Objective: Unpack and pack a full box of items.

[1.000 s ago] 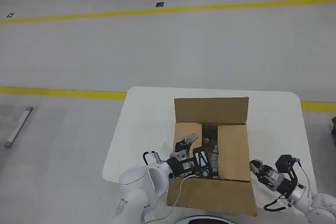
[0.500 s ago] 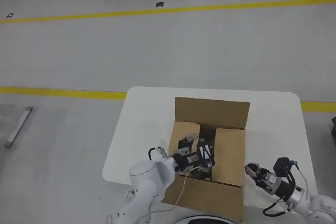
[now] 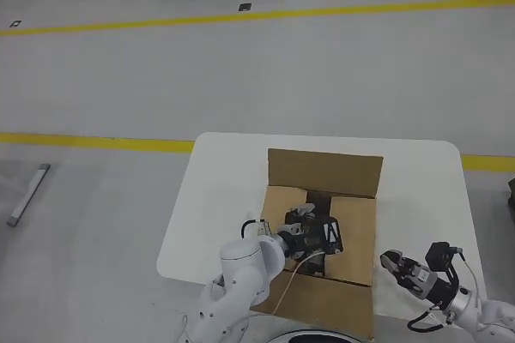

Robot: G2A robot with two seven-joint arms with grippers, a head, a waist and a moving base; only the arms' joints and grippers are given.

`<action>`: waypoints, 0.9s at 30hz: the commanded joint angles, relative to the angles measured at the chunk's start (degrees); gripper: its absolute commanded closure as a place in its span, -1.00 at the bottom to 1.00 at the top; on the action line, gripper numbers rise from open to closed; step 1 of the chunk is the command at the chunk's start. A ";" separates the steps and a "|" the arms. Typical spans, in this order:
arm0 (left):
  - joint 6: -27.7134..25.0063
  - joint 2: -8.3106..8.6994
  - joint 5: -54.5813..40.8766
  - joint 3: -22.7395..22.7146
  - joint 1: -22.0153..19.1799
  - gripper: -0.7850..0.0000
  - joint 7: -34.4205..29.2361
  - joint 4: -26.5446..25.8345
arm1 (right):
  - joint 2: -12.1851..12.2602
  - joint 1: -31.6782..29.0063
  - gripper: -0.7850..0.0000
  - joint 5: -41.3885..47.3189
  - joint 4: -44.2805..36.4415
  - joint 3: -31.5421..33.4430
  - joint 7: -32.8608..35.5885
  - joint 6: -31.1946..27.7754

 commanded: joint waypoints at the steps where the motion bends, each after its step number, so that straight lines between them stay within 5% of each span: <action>1: 0.00 0.00 0.00 0.00 0.00 -1.00 0.00 0.00 | 0.01 0.27 1.00 0.55 0.20 -0.21 0.76 -0.87; 7: 0.47 0.02 0.27 -0.12 0.11 -1.00 -0.19 0.28 | 0.01 1.96 1.00 3.49 1.09 -0.91 3.38 -3.09; 17: 22.24 -2.67 -3.39 2.83 -1.37 -1.00 -16.79 7.82 | 0.06 2.42 1.00 3.95 1.59 -0.47 4.38 -3.54; 27: 22.62 -3.70 7.23 10.13 -2.68 -1.00 -20.62 9.22 | 0.09 2.22 1.00 4.55 1.83 -0.03 4.84 -3.86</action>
